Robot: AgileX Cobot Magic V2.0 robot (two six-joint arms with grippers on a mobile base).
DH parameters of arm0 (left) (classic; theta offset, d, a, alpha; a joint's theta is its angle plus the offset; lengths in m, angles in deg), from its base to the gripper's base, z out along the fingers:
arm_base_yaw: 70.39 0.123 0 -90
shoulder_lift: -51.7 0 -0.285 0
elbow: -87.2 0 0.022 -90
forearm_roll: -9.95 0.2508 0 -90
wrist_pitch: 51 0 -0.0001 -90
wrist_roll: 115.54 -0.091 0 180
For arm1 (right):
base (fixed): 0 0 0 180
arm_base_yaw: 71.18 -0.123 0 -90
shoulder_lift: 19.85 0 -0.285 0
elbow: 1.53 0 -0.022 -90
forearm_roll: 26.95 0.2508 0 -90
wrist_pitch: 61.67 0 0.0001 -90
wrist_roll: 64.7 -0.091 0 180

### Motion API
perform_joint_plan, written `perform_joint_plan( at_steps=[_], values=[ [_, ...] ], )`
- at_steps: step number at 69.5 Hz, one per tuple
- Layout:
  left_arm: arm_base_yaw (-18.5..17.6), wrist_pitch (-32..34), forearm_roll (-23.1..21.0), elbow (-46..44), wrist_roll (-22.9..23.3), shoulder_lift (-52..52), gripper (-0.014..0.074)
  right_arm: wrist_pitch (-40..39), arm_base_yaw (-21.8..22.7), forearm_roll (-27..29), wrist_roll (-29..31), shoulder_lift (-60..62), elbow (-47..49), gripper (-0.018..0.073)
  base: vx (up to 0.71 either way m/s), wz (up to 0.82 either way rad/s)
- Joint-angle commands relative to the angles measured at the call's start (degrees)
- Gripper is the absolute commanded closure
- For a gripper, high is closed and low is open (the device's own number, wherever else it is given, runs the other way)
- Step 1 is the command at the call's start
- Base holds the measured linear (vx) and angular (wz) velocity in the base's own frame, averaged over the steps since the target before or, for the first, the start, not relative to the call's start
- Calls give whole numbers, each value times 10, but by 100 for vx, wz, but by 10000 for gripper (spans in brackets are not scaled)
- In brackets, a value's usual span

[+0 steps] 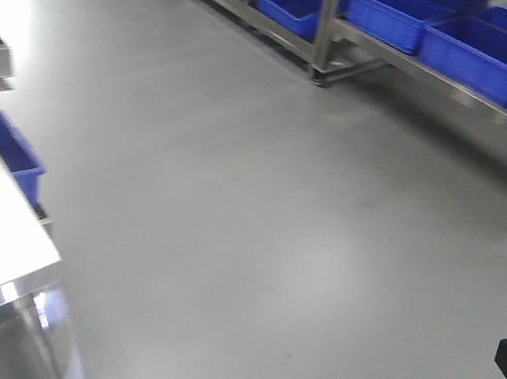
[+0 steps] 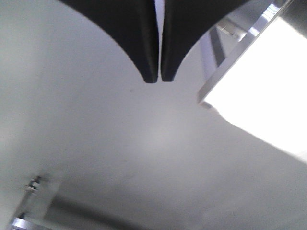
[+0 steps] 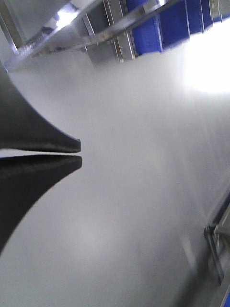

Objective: Move and align brake pads A on conveyor
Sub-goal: 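Turn toward the steel table holding two brake pads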

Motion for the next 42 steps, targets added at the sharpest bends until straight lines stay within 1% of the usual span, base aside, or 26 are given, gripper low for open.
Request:
perform_joint_plan(
  at_steps=[1, 16, 42],
  values=[
    [-3, 38, -4, -14, 2, 3, 603, -37, 3, 1, 3, -2, 17, 566, -6, 57],
    [-3, 38, -4, -14, 2, 3, 603, -37, 3, 1, 3, -2, 17, 566, -4, 63],
    [-3, 38, -4, -14, 2, 3, 603, -37, 3, 1, 3, -2, 17, 566, -3, 73]
  ],
)
